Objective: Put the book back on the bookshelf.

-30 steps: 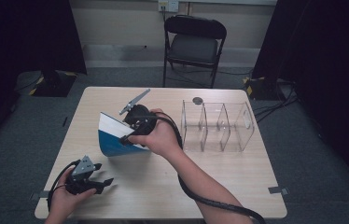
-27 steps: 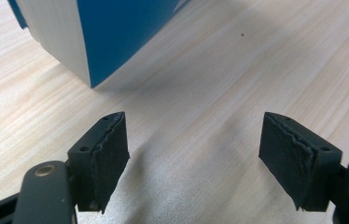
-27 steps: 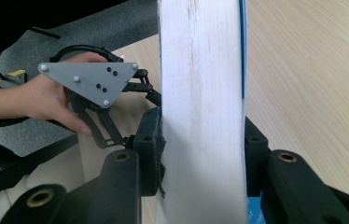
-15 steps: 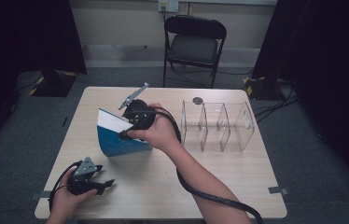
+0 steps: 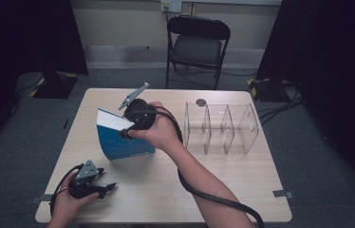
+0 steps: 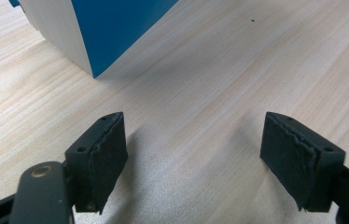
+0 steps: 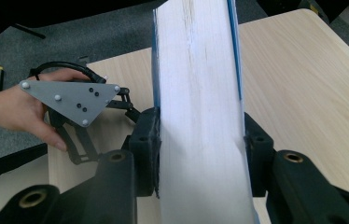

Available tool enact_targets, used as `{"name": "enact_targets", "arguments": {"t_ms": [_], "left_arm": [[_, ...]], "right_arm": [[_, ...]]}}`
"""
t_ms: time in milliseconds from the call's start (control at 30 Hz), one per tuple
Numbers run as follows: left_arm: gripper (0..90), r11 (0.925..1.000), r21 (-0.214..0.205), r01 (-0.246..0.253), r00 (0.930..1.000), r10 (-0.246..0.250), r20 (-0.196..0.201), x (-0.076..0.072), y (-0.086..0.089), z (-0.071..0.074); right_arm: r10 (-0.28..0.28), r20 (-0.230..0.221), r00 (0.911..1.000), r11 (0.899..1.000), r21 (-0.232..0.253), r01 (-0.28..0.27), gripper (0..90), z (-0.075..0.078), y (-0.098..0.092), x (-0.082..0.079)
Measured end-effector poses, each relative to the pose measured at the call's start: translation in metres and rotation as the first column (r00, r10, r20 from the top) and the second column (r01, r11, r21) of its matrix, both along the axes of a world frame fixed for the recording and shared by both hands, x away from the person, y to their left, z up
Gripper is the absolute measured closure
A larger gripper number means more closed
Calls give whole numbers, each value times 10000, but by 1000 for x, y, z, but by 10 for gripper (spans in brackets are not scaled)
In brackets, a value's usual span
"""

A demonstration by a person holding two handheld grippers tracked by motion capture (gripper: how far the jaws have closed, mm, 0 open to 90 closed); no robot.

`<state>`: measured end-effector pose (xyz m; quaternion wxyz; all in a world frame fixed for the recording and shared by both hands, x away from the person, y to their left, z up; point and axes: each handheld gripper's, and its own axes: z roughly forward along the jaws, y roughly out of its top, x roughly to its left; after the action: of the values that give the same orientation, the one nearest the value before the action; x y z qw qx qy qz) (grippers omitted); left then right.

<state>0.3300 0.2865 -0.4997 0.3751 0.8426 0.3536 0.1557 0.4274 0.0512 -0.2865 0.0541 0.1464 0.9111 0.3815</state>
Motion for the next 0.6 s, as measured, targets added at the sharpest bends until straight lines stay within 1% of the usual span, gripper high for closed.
{"name": "enact_targets", "arguments": {"t_ms": [100,167,200,267,333,400,533,567,600], "left_arm": [[214,10000,-49,1,10000,-2,-20,1,1,-1],[207,9999,-115,19,10000,-19,-12,1,2,-2],[199,9999,-118,12,10000,-12,-5,1,2,-2],[197,9999,-142,10,10000,-10,-22,1,3,-2],[195,9999,-146,43,10000,-44,-28,1,3,-2],[193,9999,-143,47,10000,-48,-33,1,3,-2],[189,9999,-136,57,10000,-57,-35,1,3,-2],[189,9999,-139,68,10000,-68,-34,1,3,-2],[185,9999,-134,74,10000,-74,-33,1,3,-2]], "right_arm": [[-6,2,10000,10000,-44,6,574,1,1,3],[-47,102,9999,10000,-66,48,573,1,2,4],[-61,71,10000,10000,-74,61,572,2,2,5],[11,181,9998,10000,-47,-10,569,2,2,6],[247,357,9991,9997,0,-247,563,1,3,8],[235,423,9988,9997,-39,-234,560,2,4,9],[495,692,9964,9988,-83,-491,549,2,5,14],[495,692,9964,9988,-83,-491,549,2,5,14],[768,981,9922,9970,-178,-754,533,1,7,15]]}}
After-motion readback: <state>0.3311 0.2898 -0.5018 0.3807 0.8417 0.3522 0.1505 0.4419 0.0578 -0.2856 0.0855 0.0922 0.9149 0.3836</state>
